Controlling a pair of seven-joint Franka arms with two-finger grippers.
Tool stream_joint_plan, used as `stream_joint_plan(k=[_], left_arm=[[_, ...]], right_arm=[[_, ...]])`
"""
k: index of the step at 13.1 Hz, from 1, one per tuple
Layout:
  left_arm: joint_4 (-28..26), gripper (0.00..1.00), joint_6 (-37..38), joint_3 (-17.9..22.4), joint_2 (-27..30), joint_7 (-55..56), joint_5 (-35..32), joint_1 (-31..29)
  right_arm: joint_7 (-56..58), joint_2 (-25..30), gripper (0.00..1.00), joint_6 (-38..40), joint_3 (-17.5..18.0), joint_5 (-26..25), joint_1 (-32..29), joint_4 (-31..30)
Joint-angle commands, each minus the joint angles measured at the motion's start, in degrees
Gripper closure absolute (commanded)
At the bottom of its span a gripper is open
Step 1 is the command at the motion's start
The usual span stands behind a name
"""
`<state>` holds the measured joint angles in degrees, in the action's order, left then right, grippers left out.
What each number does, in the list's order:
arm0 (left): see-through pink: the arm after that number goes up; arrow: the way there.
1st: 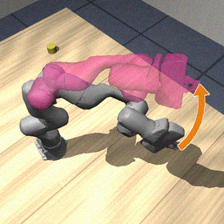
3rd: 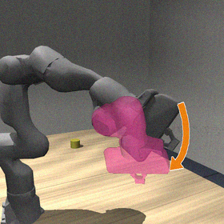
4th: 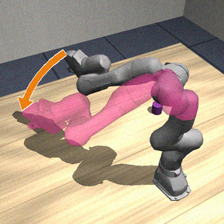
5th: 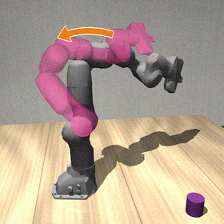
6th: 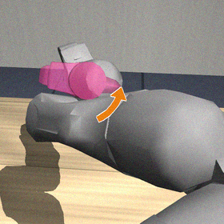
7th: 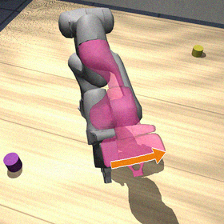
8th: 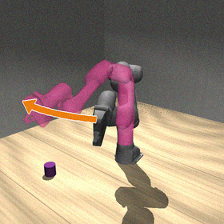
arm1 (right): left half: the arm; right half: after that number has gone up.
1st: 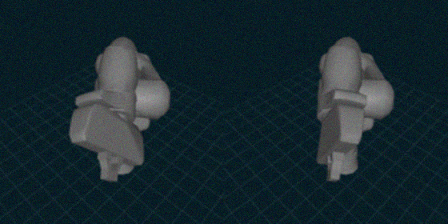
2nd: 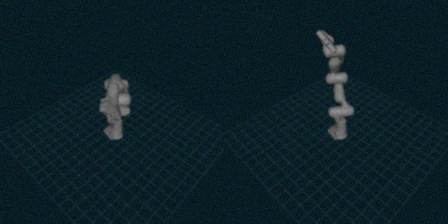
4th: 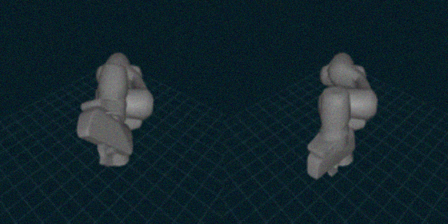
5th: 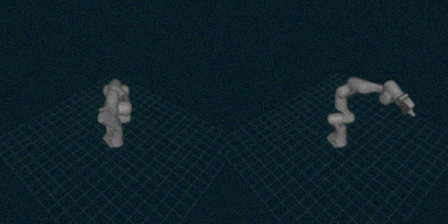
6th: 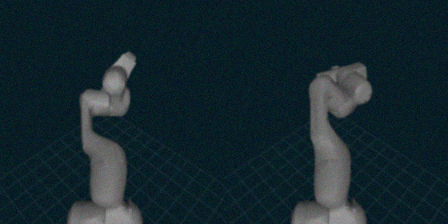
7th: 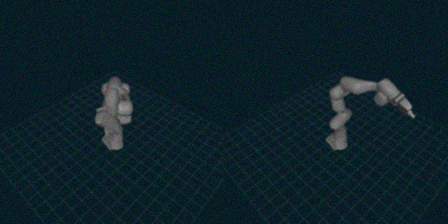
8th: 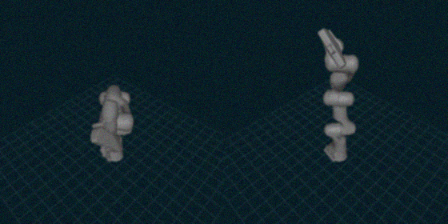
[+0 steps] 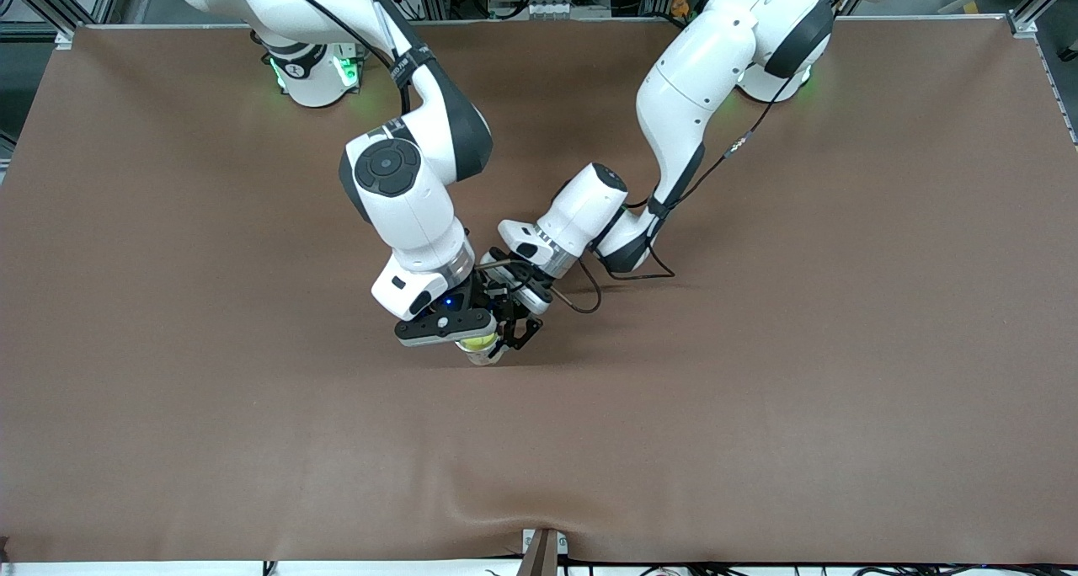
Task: Insert tennis ball vertically with right arm
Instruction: 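Push the second ball into the can and open the right gripper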
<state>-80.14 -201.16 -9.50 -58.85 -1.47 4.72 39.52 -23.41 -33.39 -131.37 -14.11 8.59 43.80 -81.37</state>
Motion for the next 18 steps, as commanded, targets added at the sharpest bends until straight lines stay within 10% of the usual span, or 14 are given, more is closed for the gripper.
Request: stream_joint_plan(k=[1,2,11,14,18], left_arm=[[1.12,0.21,0.33,0.36,-0.74,0.5,1.26,0.82],[1.12,0.21,0.42,0.44,-0.74,0.5,1.26,0.82],[1.04,0.21,0.42,0.44,-1.09,0.33,1.17,0.64],[0.77,0.0,0.42,0.44,-0.83,0.51,3.43,1.34],[0.33,0.0,3.84,0.44,-0.3,0.24,4.24,1.61]], right_arm=[[-0.93,-0.18,0.25,0.33,-0.74,-1.03,0.58,0.34],[-0.85,-0.18,0.01,0.33,-0.74,-1.03,0.58,0.34],[0.56,3.23,0.0,6.81,-1.0,-0.94,-1.96,0.42],[4.42,6.74,0.0,13.75,-1.09,-0.94,-4.77,0.95],[6.18,12.9,0.0,23.67,-1.18,-1.03,-9.6,1.39]])
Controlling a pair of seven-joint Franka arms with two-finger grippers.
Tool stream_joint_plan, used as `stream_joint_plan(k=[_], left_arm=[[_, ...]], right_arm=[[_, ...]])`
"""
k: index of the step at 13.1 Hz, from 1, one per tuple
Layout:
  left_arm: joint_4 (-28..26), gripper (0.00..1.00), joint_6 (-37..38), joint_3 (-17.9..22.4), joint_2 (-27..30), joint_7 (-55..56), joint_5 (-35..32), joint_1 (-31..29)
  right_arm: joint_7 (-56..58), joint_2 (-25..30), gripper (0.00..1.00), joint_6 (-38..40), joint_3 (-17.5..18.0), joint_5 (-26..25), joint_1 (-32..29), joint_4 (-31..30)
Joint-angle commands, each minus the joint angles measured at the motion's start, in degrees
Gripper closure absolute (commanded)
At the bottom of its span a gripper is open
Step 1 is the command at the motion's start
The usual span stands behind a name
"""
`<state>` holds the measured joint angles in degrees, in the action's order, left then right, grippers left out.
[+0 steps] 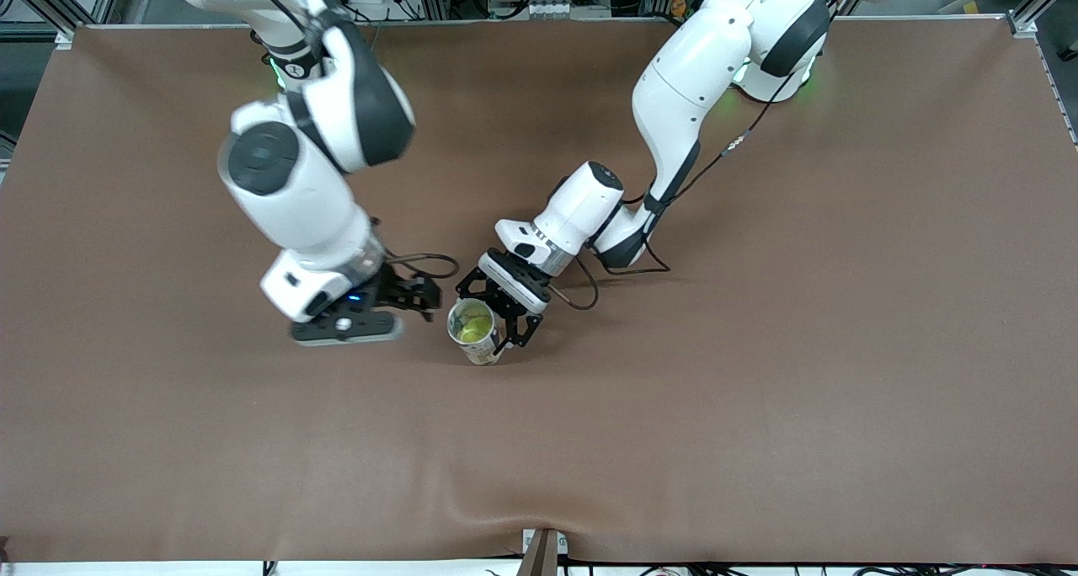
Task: Insert tennis ball vertically with right arm
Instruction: 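Withdraw the right gripper while the left gripper sets the can down and opens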
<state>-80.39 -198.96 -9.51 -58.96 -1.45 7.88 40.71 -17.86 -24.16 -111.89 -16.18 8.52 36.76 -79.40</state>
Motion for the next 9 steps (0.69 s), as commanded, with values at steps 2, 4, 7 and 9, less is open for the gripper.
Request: stream_joint_plan(k=[2,4,7,9], left_arm=[[-0.11,0.0,4.62,0.55,0.51,0.22,1.26,0.16],[-1.34,0.0,9.53,0.72,2.61,0.31,1.26,-0.1],[-3.28,0.0,19.28,2.22,7.53,0.31,1.26,-0.19],[-4.07,0.0,28.14,3.79,11.04,0.4,1.17,0.07]], right_arm=[[0.72,6.56,0.0,10.0,0.79,-0.96,-4.76,-0.14],[2.73,9.29,0.0,13.52,0.71,-0.96,-6.34,-0.14],[5.63,11.76,0.0,20.11,0.79,-0.96,-10.12,0.56],[7.12,12.9,0.0,26.51,0.79,-0.96,-12.05,3.01]])
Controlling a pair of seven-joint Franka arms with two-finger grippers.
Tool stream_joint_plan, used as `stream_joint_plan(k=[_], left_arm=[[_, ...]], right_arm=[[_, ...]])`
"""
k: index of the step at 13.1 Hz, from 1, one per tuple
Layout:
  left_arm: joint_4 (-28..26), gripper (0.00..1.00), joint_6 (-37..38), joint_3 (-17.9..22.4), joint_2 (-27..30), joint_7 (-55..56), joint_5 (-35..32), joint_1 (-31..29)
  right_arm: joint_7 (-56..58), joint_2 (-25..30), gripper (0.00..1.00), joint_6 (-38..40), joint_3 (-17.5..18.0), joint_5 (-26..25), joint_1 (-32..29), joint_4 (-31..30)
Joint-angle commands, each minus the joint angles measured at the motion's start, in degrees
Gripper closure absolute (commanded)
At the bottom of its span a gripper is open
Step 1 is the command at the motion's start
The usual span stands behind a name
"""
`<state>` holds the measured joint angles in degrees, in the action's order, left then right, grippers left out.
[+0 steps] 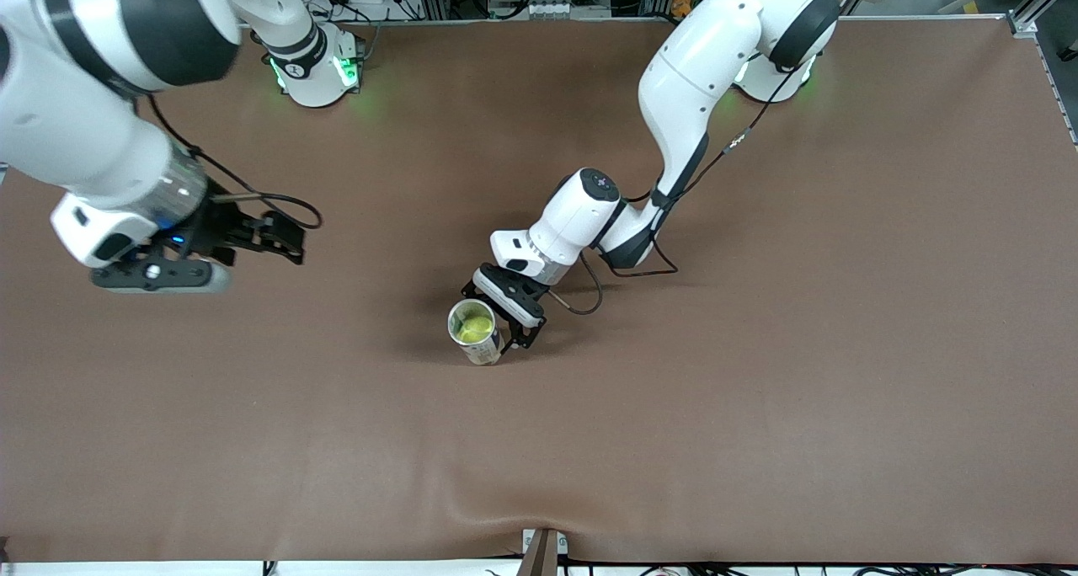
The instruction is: Insert tennis ball vertically with right arm
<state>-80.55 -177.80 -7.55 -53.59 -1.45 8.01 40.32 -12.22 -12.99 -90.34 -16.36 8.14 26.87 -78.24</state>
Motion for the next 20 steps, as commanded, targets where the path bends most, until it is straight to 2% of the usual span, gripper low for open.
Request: stream_joint_plan(k=[1,3,7,9,10,12,16,18,20], left_arm=[[-4.18,0.0,12.51,2.62,7.95,0.49,1.05,0.64],[-4.18,0.0,22.19,2.8,11.47,0.84,1.05,0.46],[-3.83,0.0,44.07,4.38,18.86,3.65,-1.94,0.11],[-3.74,0.0,53.48,4.38,22.37,3.48,-2.03,-2.68],[-3.74,0.0,57.96,4.38,24.22,3.04,-2.03,-4.7],[-3.48,0.0,65.97,4.29,27.47,2.77,-2.12,-10.76],[-2.95,0.0,76.01,4.21,33.97,2.77,-2.12,-23.85],[-2.51,0.0,79.7,4.38,36.7,3.12,-2.12,-27.73],[-2.33,0.0,81.82,4.38,38.82,2.78,-2.12,-32.12]], right_arm=[[2.28,2.26,0.0,8.91,0.98,-0.76,-2.26,3.17],[2.46,2.62,0.0,14.03,0.9,-2.51,-2.7,5.72],[2.46,2.27,0.0,14.58,1.25,-2.43,-3.84,6.0],[2.37,2.53,0.0,14.4,2.04,-2.25,-5.25,6.0],[2.37,2.79,0.0,14.49,3.6,-1.99,-7.69,6.0],[2.46,4.11,0.0,14.23,11.32,-2.34,-16.46,5.39],[2.46,8.05,0.0,13.0,21.53,-2.34,-28.87,-0.13],[2.46,13.41,0.0,8.71,21.99,-2.25,-29.42,-8.12],[2.46,14.31,0.0,8.34,21.99,-2.6,-29.07,-9.82]])
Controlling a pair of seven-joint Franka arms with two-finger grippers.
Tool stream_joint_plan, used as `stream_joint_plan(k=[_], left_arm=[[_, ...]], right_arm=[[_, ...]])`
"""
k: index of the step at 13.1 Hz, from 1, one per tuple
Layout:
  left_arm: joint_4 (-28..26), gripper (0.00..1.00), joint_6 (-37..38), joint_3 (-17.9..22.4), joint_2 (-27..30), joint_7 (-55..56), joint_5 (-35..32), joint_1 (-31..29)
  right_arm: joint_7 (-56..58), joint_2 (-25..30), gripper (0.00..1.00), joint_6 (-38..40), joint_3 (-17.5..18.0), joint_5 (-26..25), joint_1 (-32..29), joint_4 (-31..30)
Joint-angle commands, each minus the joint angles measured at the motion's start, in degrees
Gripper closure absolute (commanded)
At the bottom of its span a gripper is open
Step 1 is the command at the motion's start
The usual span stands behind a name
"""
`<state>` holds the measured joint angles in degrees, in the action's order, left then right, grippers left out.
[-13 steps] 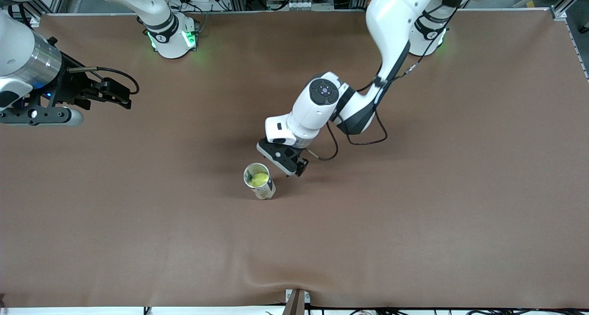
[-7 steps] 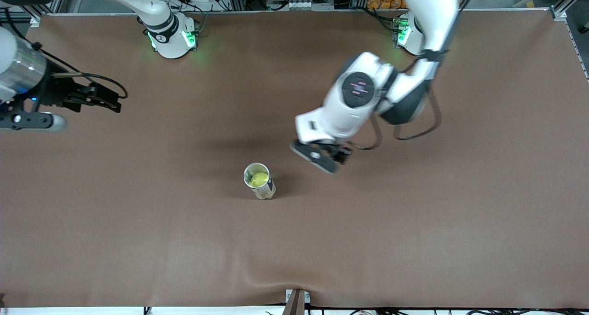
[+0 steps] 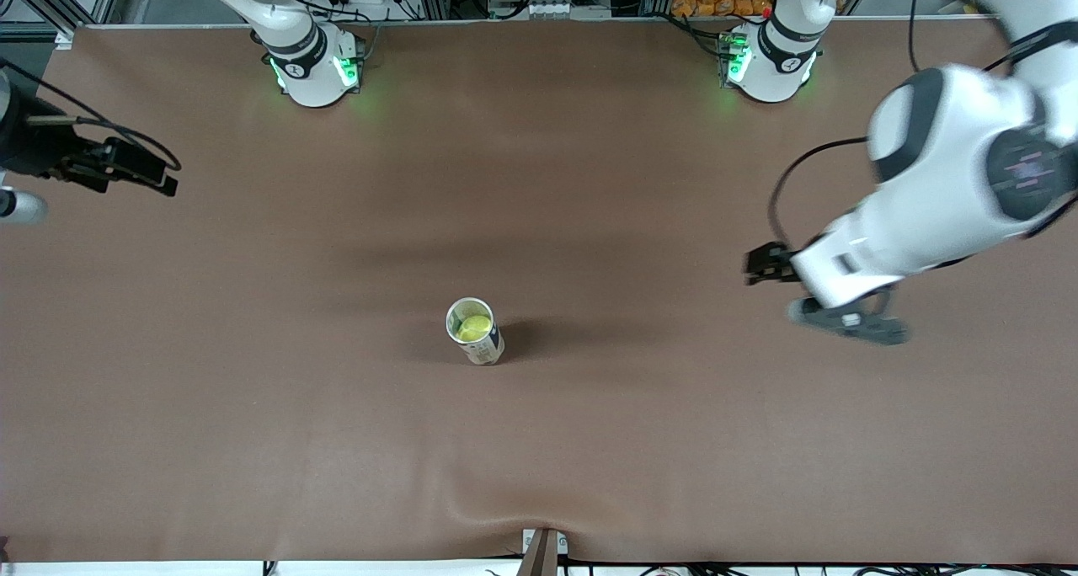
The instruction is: Insert tennis ball vertically with right arm
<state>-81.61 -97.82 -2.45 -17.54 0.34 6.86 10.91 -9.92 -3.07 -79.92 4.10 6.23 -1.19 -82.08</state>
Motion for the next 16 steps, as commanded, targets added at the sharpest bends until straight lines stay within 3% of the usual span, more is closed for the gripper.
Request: stream_joint_plan(k=[1,7,9,12,14,16], left_arm=[[-1.27,0.0,2.54,-0.63,3.29,0.8,-1.76,-4.48],[-1.01,0.0,10.8,-1.32,8.83,0.63,-6.16,-12.3],[0.4,0.0,12.21,-0.63,9.18,0.8,-6.25,-11.8],[0.4,0.0,14.76,7.08,10.93,0.8,-5.9,-5.23],[0.4,0.0,15.02,13.05,12.08,0.71,-5.63,-0.22],[0.4,0.0,15.55,15.02,12.26,0.71,-5.54,0.95]], right_arm=[[0.17,4.47,0.0,-2.17,1.44,-0.87,-1.01,-6.16],[0.17,2.19,0.0,-1.73,1.26,-2.19,-1.62,-2.91],[0.17,2.19,0.0,-1.73,1.26,-4.02,-1.27,-2.82],[0.17,1.93,0.0,-2.26,1.26,-8.33,-1.36,-2.64],[-0.01,1.66,0.0,-2.09,1.09,-7.56,-2.58,-2.38],[-0.71,2.01,0.0,-1.74,1.09,-8.43,-2.85,-2.12]])
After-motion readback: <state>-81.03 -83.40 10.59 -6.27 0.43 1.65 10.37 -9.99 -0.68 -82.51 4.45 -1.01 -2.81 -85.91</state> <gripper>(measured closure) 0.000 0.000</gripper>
